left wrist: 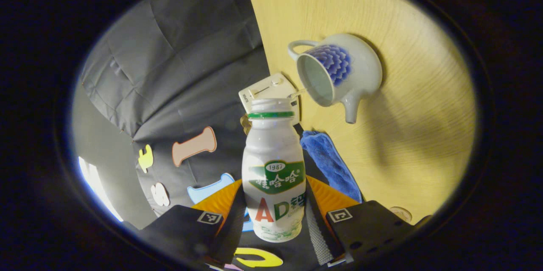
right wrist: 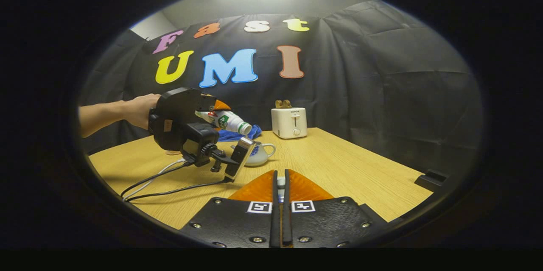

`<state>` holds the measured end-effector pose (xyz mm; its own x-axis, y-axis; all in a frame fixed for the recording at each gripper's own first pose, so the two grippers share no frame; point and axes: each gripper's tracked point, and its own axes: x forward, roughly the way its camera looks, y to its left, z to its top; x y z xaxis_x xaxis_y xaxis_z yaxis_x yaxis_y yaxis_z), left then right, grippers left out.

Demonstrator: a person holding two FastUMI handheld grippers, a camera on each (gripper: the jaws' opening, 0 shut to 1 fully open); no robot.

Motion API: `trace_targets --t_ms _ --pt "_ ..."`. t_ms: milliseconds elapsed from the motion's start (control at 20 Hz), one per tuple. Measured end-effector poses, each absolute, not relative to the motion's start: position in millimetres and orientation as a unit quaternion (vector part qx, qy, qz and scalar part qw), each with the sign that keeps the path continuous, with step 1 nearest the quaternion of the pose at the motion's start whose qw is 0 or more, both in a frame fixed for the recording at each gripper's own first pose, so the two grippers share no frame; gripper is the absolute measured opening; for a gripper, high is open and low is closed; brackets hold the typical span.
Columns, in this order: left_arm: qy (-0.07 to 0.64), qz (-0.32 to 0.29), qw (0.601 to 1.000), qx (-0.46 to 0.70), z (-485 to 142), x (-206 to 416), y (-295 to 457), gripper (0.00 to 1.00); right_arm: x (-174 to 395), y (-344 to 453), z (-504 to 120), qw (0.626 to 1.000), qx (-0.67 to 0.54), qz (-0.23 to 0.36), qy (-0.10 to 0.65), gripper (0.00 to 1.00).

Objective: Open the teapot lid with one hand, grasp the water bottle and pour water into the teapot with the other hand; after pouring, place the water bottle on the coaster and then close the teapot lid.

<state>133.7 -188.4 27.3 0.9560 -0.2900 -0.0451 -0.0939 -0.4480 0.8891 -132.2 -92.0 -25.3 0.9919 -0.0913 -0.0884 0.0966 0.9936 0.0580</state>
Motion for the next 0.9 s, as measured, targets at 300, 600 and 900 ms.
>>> trace_targets --t_ms 300,600,900 --pt "-0.12 -0.104 0.511 0.845 26.4 136.1 -189.1 0.75 -130.1 -91.4 -27.2 0.997 0.039 -0.046 0.047 0.02" --pt "-0.132 -0.106 0.49 0.855 28.6 135.5 -192.3 0.75 -132.7 -90.1 -22.8 0.997 0.036 -0.046 0.04 0.02" --pt "-0.131 -0.121 0.507 0.843 27.3 138.8 -190.6 0.76 -131.3 -88.4 -22.9 0.998 0.032 -0.042 0.04 0.02"
